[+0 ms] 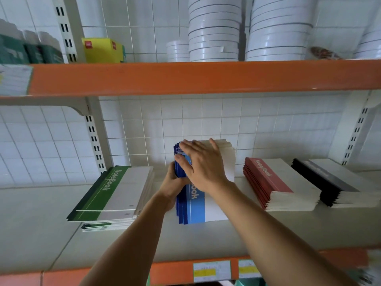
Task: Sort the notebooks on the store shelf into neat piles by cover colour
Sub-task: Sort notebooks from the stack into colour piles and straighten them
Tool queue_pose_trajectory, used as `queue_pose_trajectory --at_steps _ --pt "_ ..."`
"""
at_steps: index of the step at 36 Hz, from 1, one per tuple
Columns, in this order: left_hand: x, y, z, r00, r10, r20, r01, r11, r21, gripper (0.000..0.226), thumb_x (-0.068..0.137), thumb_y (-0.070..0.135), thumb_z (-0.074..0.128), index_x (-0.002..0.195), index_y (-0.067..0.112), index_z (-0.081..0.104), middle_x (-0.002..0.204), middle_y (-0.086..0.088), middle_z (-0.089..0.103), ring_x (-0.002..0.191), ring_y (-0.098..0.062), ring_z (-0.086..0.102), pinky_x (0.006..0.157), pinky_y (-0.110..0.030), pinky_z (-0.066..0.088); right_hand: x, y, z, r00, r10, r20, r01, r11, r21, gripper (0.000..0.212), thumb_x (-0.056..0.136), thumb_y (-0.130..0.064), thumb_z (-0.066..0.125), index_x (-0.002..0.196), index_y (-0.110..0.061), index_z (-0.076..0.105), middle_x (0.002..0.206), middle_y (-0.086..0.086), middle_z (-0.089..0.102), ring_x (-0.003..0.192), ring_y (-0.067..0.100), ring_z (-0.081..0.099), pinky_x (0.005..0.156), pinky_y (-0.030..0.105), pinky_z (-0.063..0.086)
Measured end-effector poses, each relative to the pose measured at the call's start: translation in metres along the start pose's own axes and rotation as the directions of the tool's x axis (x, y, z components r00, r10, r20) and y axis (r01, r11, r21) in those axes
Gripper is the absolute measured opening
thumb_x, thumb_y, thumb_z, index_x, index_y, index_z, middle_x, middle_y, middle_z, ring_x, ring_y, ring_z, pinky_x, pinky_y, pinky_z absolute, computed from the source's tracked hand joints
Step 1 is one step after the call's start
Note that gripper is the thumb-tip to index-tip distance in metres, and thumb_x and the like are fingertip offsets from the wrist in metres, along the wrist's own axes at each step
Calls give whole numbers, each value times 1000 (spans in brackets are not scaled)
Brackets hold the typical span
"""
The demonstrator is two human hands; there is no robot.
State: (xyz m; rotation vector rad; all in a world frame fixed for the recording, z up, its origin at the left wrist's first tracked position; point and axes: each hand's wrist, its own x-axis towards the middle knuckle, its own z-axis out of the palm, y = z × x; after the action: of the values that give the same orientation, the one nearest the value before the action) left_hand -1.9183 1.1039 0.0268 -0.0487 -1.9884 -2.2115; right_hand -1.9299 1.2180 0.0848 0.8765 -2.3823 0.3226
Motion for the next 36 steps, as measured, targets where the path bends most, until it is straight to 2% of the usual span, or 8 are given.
queue_pose_trajectory --at_steps 6,11,19,23,26,29,32,36 --pt "0 -1 -2 1000 2 0 -2 1000 1 68 66 -6 76 120 26 50 110 -9 68 93 -22 67 69 -27 52 17 5 -12 996 68 52 -66 997 -34 97 78 -75 -11 151 -21 23 159 -4 17 148 14 7 117 46 -5" --pt "2 -3 -2 1000 -28 10 28 1000 -9 79 55 5 78 125 22 47 114 -16 65 102 -33 64 79 -39 55 20 10 -15 971 40 237 -21 996 -82 77 93 -66 11 142 -13 38 146 3 44 133 23 40 111 47 24" --pt "0 -6 -1 1000 -24 -6 23 999 -26 82 53 6 80 128 17 48 113 -11 67 97 -26 67 71 -32 54 22 37 -24 930 151 334 -133 988 -76 84 89 -69 5 143 -14 39 151 -1 36 141 20 27 115 54 7" --pt "-1 -7 -2 999 -44 -24 43 998 -37 81 52 8 81 126 16 49 111 -10 67 94 -25 67 71 -34 53 22 50 -29 937 334 99 -339 940 39 78 92 -65 7 143 -16 40 149 2 41 142 19 28 117 52 4" --pt "-2 -8 -3 999 -48 -25 47 998 -43 76 60 1 83 126 15 49 111 -10 66 93 -24 66 71 -34 53 15 69 -26 755 651 78 -607 651 456 77 93 -64 7 137 -16 49 137 9 53 127 26 47 111 47 27" --pt "-3 -9 -2 998 -59 -26 58 996 -64 78 55 5 81 125 17 50 108 -9 67 90 -23 67 69 -34 53 1 90 -9 462 739 491 -668 -74 740 104 69 -92 13 129 -18 55 132 10 56 118 29 54 98 40 41" --pt "-1 -11 0 998 -61 -22 59 996 -74 78 53 8 80 124 18 49 105 -9 67 90 -25 66 73 -40 56 -17 93 10 500 607 617 -676 -171 717 81 71 -91 17 92 -25 59 94 -2 62 83 17 61 73 33 48" --pt "-2 -13 2 998 -57 -14 56 996 -70 81 53 7 80 125 22 46 101 -9 66 89 -27 65 79 -48 56 -29 83 14 635 475 609 -655 -88 751 75 85 -79 17 119 -25 55 112 -6 62 112 20 56 97 35 42"
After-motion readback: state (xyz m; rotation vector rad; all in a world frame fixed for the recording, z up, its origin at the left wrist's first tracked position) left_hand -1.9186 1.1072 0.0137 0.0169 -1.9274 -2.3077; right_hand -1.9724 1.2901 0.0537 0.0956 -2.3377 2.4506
